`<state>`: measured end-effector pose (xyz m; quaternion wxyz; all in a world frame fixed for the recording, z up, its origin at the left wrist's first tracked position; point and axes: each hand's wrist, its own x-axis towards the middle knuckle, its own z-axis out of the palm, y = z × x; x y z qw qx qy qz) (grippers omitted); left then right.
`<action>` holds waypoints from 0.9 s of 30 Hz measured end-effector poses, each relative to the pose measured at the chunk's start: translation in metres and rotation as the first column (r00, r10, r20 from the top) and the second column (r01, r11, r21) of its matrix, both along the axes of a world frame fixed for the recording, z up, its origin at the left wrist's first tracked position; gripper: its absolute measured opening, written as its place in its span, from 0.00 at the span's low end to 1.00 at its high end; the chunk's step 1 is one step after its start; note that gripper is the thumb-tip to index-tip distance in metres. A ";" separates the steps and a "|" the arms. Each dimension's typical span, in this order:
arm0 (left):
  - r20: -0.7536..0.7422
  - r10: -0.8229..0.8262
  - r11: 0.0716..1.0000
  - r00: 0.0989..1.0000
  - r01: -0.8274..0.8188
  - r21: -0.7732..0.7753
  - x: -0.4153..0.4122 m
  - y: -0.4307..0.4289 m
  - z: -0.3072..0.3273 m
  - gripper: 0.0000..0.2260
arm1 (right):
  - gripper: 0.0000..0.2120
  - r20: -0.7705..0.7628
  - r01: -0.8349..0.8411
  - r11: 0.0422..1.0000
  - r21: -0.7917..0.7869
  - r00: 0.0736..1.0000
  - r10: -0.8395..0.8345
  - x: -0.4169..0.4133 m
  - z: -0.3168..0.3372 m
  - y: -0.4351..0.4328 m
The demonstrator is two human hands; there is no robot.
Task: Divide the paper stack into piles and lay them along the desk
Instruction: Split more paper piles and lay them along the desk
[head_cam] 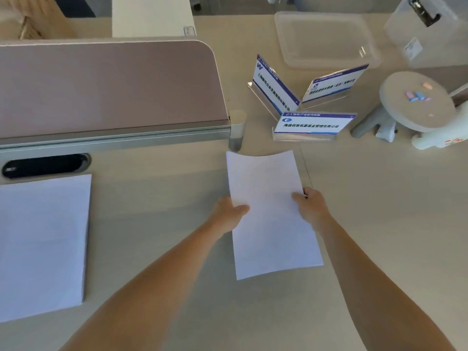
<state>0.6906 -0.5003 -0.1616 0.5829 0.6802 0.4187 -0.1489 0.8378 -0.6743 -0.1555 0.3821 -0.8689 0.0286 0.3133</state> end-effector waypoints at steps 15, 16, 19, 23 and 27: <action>-0.163 -0.069 0.981 0.984 0.096 0.166 -0.021 0.018 0.029 0.15 | 0.13 0.151 -0.135 0.919 -0.371 0.967 0.203 -0.011 0.039 0.005; -0.165 -0.059 0.984 0.984 0.085 0.155 -0.030 0.022 0.035 0.16 | 0.15 0.160 -0.144 0.917 -0.371 0.963 0.215 -0.018 0.046 0.008; -0.134 -0.040 0.984 0.990 0.062 0.169 -0.066 0.038 0.054 0.15 | 0.22 0.198 -0.159 0.942 -0.297 0.954 0.224 -0.051 0.070 0.026; -0.055 0.055 0.991 0.997 -0.048 0.125 -0.130 0.071 0.067 0.14 | 0.16 0.154 -0.334 0.928 -0.168 0.920 0.359 -0.116 0.094 0.073; -0.072 0.242 0.965 0.968 -0.247 -0.084 -0.213 0.112 0.098 0.07 | 0.11 0.128 -0.441 0.897 -0.027 0.888 0.441 -0.198 0.112 0.139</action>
